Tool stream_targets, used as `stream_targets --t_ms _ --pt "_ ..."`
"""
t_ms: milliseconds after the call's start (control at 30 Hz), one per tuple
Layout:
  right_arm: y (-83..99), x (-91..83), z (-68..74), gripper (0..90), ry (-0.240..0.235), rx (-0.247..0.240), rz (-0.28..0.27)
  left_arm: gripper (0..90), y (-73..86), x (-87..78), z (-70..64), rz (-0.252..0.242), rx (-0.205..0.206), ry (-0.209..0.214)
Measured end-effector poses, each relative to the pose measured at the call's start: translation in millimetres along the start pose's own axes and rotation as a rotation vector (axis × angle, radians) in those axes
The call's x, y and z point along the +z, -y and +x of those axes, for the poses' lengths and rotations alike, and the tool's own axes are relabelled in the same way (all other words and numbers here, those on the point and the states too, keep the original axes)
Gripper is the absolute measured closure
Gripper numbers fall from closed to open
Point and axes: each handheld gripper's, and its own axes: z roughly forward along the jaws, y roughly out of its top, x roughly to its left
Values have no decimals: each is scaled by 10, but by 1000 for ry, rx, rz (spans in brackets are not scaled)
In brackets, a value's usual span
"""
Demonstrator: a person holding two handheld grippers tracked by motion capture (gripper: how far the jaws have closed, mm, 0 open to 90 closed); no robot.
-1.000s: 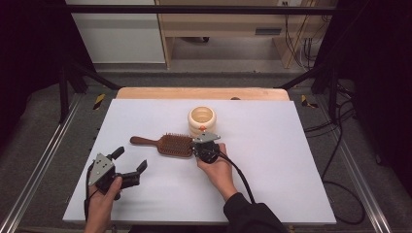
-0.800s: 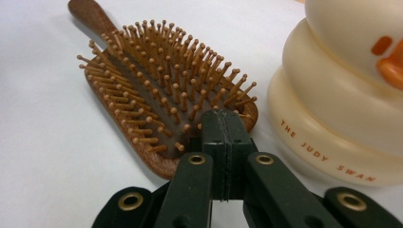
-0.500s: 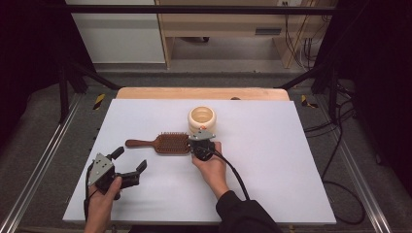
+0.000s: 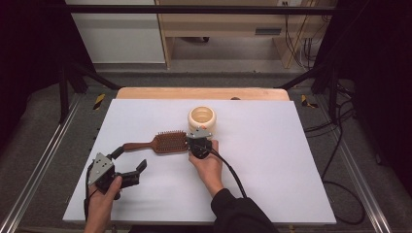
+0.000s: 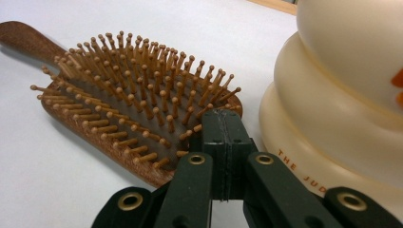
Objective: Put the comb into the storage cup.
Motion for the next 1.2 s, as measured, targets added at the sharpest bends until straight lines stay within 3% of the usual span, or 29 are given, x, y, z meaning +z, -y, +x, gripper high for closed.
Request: stream_targets --t_ms 1200 --pt "-128 191 3 900 43 5 18 33 4 15 -3 5 -10 0"
